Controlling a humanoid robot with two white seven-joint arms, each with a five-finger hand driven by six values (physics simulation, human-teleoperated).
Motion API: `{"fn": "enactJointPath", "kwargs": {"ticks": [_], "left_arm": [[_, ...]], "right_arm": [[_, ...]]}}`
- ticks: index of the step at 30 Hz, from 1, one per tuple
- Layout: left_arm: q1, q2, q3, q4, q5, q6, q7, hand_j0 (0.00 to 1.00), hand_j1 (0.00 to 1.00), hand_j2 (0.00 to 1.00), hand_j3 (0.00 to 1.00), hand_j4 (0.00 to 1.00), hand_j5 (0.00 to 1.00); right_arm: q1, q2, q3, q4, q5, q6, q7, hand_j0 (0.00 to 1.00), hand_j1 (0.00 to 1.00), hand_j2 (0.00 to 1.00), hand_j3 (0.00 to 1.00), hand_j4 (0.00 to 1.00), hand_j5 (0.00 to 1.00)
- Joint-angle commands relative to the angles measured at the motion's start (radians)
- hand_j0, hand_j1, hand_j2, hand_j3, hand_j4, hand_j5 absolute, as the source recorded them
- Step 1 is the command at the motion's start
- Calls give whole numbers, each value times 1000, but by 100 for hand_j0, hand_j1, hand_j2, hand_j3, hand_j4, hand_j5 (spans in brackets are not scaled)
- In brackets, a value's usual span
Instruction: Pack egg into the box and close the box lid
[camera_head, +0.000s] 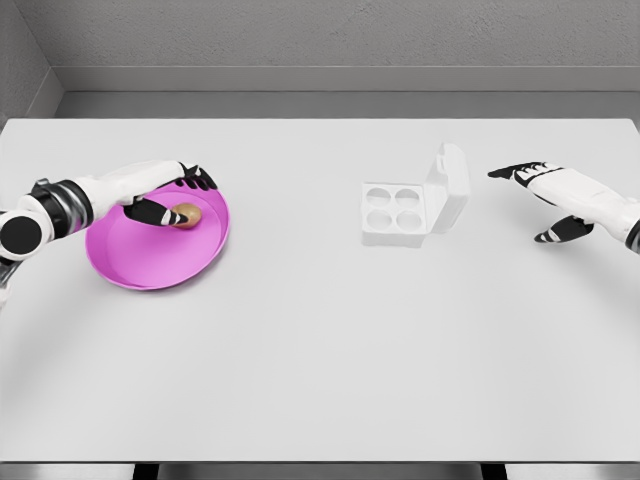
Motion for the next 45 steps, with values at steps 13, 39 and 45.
{"fn": "enactJointPath", "kwargs": {"ticks": [13, 39, 45], "left_arm": [[15, -16, 1, 29, -8, 0, 1, 71, 71, 71, 71, 71, 71], [14, -81, 7, 117, -38, -2, 1, 71, 71, 71, 71, 71, 71], [14, -90, 10, 121, -39, -2, 1, 71, 71, 71, 71, 71, 71]], "right_arm": [[3, -3, -1, 2, -5, 1, 0, 100, 100, 100, 100, 100, 100], [6, -3, -1, 2, -5, 1, 0, 100, 100, 100, 100, 100, 100], [6, -3, -1, 2, -5, 1, 0, 100, 100, 100, 100, 100, 100]]}}
